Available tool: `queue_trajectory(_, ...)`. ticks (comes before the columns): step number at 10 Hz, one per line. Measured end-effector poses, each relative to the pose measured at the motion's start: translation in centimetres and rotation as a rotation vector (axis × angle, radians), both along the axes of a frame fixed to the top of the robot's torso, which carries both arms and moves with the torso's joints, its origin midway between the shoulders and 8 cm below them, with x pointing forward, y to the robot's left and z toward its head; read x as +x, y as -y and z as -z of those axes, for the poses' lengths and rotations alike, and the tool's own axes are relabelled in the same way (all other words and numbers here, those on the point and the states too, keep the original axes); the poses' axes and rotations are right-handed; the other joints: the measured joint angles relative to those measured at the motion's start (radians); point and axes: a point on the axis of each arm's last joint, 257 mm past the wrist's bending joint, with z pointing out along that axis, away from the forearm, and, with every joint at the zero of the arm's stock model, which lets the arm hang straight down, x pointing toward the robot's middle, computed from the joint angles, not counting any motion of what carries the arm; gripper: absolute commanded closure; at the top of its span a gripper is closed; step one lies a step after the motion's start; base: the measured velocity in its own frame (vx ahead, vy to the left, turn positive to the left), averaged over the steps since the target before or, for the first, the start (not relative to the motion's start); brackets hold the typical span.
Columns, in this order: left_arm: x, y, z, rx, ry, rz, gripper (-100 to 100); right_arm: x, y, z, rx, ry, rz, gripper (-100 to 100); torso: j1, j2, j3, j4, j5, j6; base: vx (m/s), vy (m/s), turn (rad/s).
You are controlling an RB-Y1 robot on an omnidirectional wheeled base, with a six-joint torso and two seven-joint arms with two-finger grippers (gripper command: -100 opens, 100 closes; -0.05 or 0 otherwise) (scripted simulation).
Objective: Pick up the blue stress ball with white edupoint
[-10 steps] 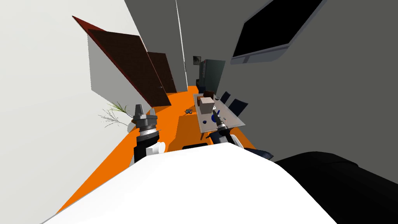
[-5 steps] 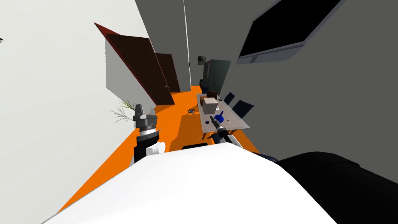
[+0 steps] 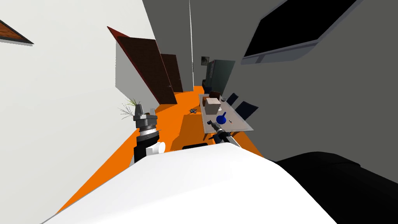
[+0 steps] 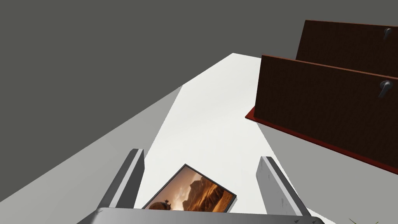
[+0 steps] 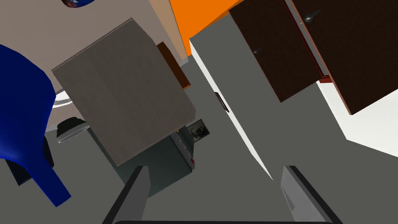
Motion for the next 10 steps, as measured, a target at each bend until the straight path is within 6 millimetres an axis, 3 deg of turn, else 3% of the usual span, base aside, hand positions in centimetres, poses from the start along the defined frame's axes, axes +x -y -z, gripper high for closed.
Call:
queue_trajectory(4, 0.0, 0.0, 0.0, 0.000, 0.000, 0.000, 0, -1.5, 2.3, 6.3, -0.192, -0.148, -0.007, -100, 0.000, 0.000, 0.000, 0.000, 0.000, 0.000, 0.005, 0.020, 0.137)
queue_trajectory(7, 0.0, 0.0, 0.0, 0.000, 0.000, 0.000, 0, -4.0, 4.6, 11.4, -0.358, -0.276, -0.021, -100, 0.001, 0.000, 0.000, 0.000, 0.000, 0.000, 0.007, 0.019, 0.124)
queue_trajectory(10, 0.0, 0.0, 0.0, 0.000, 0.000, 0.000, 0, -6.1, 7.0, 14.6, -0.514, -0.379, -0.039, -100, 0.000, 0.000, 0.000, 0.000, 0.000, 0.000, 0.009, 0.020, 0.174)
